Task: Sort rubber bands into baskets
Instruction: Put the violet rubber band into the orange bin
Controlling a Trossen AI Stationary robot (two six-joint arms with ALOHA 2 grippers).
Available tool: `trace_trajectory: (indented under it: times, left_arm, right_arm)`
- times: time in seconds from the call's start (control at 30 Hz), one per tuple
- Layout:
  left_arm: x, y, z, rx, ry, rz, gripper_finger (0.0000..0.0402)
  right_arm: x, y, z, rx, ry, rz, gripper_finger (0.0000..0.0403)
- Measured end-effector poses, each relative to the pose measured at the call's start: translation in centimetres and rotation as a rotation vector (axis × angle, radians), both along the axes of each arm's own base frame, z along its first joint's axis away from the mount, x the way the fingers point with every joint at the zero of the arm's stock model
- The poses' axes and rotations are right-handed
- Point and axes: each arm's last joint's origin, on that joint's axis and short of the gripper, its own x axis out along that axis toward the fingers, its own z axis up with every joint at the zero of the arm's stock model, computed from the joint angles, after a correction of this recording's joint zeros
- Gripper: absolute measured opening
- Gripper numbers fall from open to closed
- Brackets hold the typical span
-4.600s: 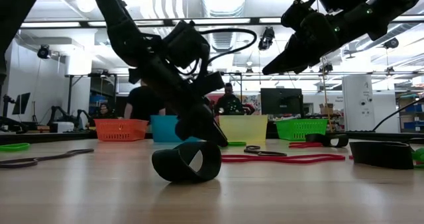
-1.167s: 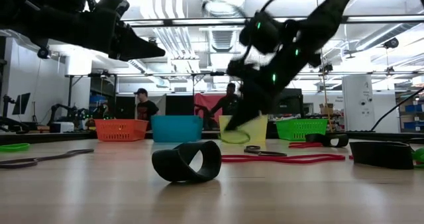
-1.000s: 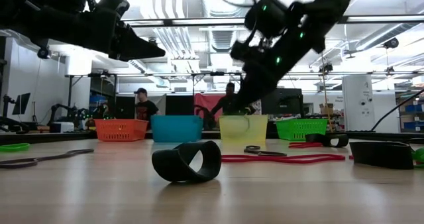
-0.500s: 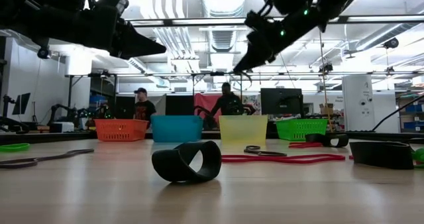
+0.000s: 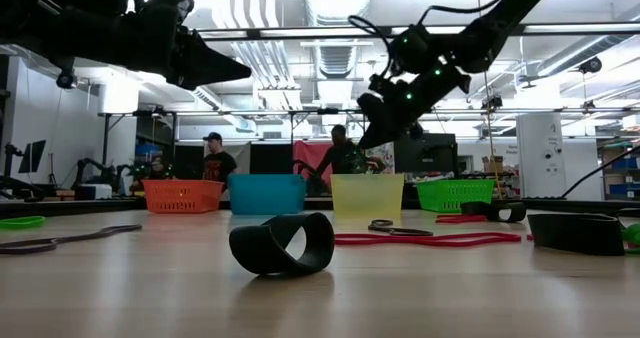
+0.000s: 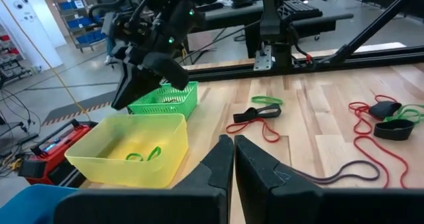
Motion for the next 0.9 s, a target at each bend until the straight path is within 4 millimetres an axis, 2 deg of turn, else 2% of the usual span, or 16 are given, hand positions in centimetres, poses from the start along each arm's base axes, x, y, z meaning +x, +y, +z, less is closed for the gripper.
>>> trace_trajectory:
  times: [0.2, 0.33, 0.43, 0.53, 0.63, 0.73, 0.8, 0.9]
  left_arm:
    - [0.0, 0.0, 0.0, -0.032, -0.007, 0.004, 0.0000]
    - [0.0, 0.0, -0.2, -0.113, -0.005, 0.014, 0.0000]
    - [-0.1, -0.3, -0.7, -0.231, 0.029, 0.022, 0.0000]
    - [0.0, -0.9, -1.0, -0.401, 0.165, 0.018, 0.0000]
    - [0.5, -1.7, 0.5, -0.652, 0.344, 0.087, 0.0000]
    - [0.7, -2.7, 2.3, -0.858, 0.536, 0.244, 0.0000]
    - [0.9, -3.4, 3.0, -0.895, 0.630, 0.351, 0.0000]
    - [1.8, -4.8, 3.2, -0.884, 0.683, 0.434, 0.0000]
  right_arm:
    - [0.8, -0.5, 0.4, 0.044, 0.079, -0.006, 0.0090]
    - [0.8, 0.3, 2.5, 0.060, 0.079, 0.034, 0.0122]
    - [0.7, 2.3, 4.2, 0.050, 0.068, 0.092, 0.0135]
    - [0.3, 5.0, 5.5, 0.034, 0.069, 0.165, 0.0140]
    - [-0.5, 7.6, 6.6, 0.022, 0.055, 0.232, 0.0140]
    - [-1.5, 9.7, 7.0, 0.023, 0.045, 0.279, 0.0136]
    - [-2.2, 10.8, 7.0, 0.019, 0.039, 0.305, 0.0132]
    - [-3.0, 12.1, 6.8, 0.025, 0.029, 0.333, 0.0130]
